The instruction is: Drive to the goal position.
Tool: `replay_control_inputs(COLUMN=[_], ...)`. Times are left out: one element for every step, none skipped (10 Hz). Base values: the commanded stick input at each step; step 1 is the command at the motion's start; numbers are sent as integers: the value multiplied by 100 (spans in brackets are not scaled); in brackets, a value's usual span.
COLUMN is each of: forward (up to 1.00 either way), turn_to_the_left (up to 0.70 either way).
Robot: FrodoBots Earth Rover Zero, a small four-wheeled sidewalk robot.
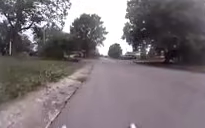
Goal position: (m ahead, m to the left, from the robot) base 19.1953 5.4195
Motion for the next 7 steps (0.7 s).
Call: replay_control_inputs(forward=[100,100,100,100,100,100,100], turn_to_the_left=[0,0,4,18,19,17,0])
